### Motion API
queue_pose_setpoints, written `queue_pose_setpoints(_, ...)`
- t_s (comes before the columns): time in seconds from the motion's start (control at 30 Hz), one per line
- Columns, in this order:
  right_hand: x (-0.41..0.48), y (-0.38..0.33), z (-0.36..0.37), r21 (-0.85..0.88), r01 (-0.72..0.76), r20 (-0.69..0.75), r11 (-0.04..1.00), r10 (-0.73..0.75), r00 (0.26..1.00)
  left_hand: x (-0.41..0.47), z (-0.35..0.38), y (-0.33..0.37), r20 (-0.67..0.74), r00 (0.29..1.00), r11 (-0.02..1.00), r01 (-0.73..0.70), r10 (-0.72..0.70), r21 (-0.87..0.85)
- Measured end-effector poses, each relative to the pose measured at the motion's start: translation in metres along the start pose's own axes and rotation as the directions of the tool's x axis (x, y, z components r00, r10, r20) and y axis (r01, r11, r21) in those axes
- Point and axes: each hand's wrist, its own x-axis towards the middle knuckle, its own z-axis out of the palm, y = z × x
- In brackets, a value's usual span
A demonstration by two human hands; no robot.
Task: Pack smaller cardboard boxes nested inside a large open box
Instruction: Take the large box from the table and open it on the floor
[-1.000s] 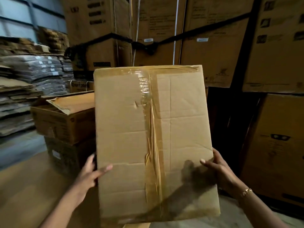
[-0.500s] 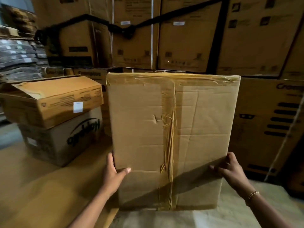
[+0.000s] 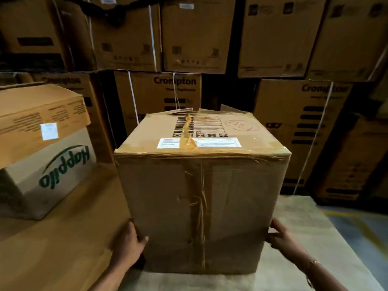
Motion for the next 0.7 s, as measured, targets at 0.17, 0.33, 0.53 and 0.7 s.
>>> queue_pose_setpoints(0.17, -0.016, -0.088, -0.077, 0.376, 0.054, -0.082, 0.925, -0.025, 0.996, -0.001, -0.097, 0.039, 0.023, 0.999, 0.735, -0.019, 0.047, -0.677)
queue_pose_setpoints(0.33, -0.017, -0.212, -0.114, 0.358, -0.038, 0.074, 0.933, 0.012, 0.997, 0.005, -0.206, 0.131, 0.024, 0.985, 0.624, -0.09, 0.172, -0.776)
queue_pose_setpoints(0.53, -0.007, -0.26, -0.089, 0.093, -0.252, -0.07, 0.963, 0.258, 0.964, 0.024, -0.214, 0.189, 0.309, 0.942, 0.814, 0.076, 0.13, -0.575)
queue_pose_setpoints(0.7, -0.02, -0.243, -0.083, 0.044, -0.016, -0.222, 0.999, 0.025, 0.975, 0.016, -0.214, 0.173, 0.189, 0.952, 0.795, -0.081, 0.24, -0.601)
